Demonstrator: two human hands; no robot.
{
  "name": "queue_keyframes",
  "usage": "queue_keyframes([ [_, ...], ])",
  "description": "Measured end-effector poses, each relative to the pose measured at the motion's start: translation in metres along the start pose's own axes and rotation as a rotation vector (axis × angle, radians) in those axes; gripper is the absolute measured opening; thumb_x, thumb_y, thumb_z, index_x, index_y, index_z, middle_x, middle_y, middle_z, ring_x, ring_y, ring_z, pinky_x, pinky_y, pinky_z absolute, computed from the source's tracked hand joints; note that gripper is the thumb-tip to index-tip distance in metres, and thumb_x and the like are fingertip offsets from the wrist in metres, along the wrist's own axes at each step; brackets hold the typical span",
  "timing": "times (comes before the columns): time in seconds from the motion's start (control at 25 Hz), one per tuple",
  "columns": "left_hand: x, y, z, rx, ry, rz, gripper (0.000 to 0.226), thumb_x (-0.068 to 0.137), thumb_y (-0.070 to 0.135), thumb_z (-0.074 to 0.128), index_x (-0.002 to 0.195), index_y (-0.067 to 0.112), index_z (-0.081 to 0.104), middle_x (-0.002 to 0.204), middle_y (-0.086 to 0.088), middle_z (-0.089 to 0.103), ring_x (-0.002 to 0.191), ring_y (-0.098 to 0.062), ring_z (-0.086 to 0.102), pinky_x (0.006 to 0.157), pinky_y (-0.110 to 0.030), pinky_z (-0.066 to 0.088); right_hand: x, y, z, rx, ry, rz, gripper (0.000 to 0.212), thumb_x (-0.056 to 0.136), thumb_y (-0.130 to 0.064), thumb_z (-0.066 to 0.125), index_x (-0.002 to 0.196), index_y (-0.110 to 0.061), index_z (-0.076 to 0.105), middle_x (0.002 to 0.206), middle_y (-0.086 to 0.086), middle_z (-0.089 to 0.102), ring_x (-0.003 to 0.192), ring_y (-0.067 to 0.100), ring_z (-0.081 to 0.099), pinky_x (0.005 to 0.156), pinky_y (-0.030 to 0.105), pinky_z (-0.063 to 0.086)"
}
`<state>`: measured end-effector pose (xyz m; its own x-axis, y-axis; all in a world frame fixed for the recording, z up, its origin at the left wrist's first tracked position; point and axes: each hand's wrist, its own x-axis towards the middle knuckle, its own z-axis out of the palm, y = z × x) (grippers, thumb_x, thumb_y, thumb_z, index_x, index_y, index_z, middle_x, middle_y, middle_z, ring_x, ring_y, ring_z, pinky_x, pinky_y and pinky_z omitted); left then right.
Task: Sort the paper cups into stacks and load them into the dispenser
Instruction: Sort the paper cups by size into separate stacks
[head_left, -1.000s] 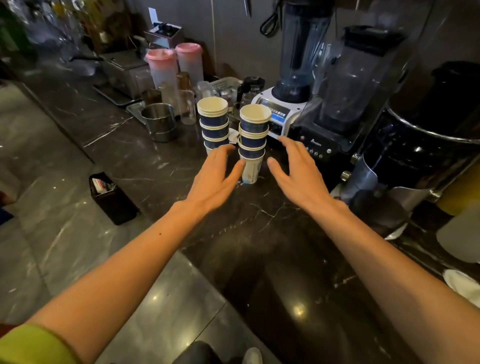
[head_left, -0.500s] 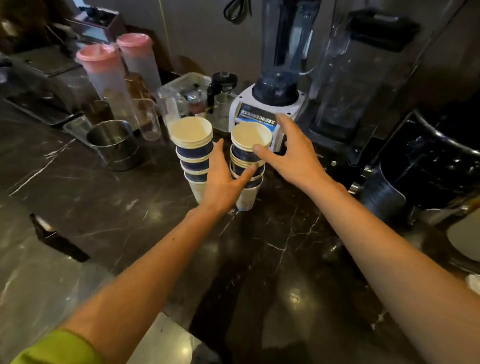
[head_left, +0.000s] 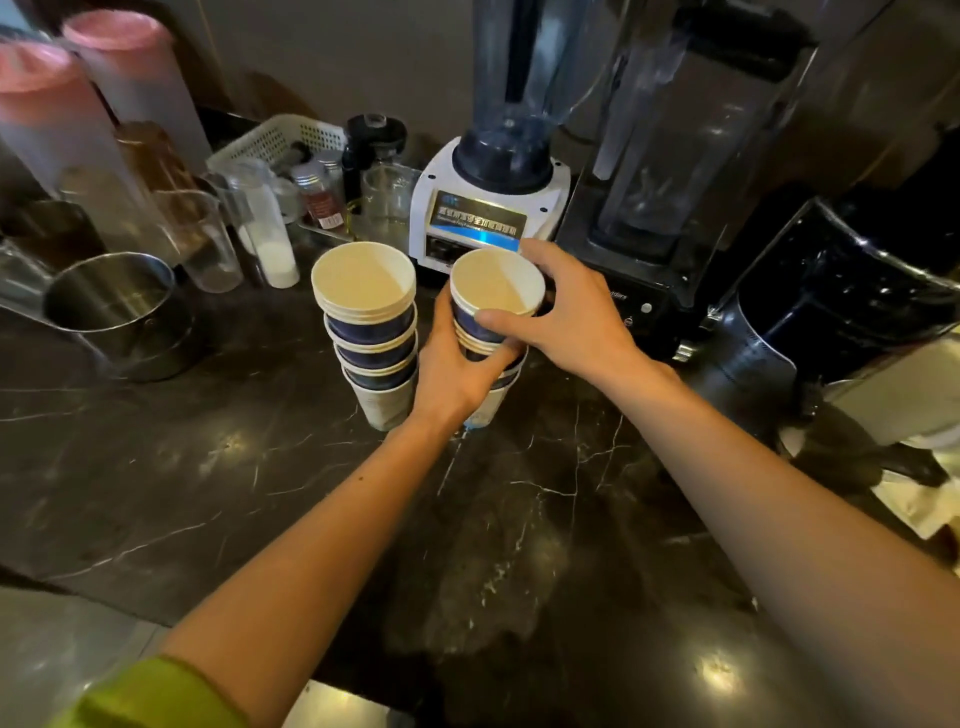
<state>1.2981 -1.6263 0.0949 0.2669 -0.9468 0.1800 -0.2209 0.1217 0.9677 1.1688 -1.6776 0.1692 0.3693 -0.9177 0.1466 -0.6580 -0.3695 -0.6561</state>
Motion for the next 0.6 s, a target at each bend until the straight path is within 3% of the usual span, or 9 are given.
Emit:
queue_keyframes([
  [0.12,-0.008,0.005,-0.002,-0.001,-0.006,0.006,0.089,0.078,0.033,0.078,0.148,0.023,0.025,0.140,0.010,0.047,0.122,0.005,0.047,0.095,-0.003,0.038,-0.014,0.002,-0.002,0.042,0.030,-0.018,0.087,0.067,-0.058,0.080,0.140,-0.027,0.044,0.141,-0.008,0.050,0.124,0.006,0.042,0.103,0.027,0.038],
  [0.24,-0.021,0.011,-0.003,0.006,-0.065,-0.029,0.087,0.078,0.033,0.077,0.148,0.025,0.025,0.140,0.012,0.046,0.121,0.003,0.045,0.092,-0.002,0.039,-0.028,0.005,-0.007,0.069,0.048,-0.017,0.088,0.064,-0.062,0.079,0.139,-0.032,0.044,0.137,-0.009,0.053,0.126,0.013,0.044,0.102,0.032,0.040],
  [0.4,-0.049,0.021,0.012,0.037,-0.159,-0.074,0.087,0.077,0.039,0.076,0.147,0.030,0.024,0.143,0.010,0.046,0.126,-0.005,0.047,0.102,-0.026,0.044,-0.061,0.015,-0.024,0.093,0.074,-0.022,0.086,0.064,-0.060,0.080,0.136,-0.032,0.044,0.128,-0.009,0.059,0.122,0.013,0.050,0.098,0.030,0.043],
  [0.6,-0.072,0.024,0.019,0.081,-0.143,-0.052,0.086,0.074,0.043,0.078,0.144,0.037,0.028,0.137,0.019,0.050,0.123,0.001,0.050,0.098,-0.021,0.045,-0.088,0.010,-0.068,0.331,0.250,-0.095,0.068,0.071,-0.044,0.083,0.127,-0.022,0.052,0.114,-0.012,0.062,0.106,0.001,0.059,0.085,0.013,0.048],
])
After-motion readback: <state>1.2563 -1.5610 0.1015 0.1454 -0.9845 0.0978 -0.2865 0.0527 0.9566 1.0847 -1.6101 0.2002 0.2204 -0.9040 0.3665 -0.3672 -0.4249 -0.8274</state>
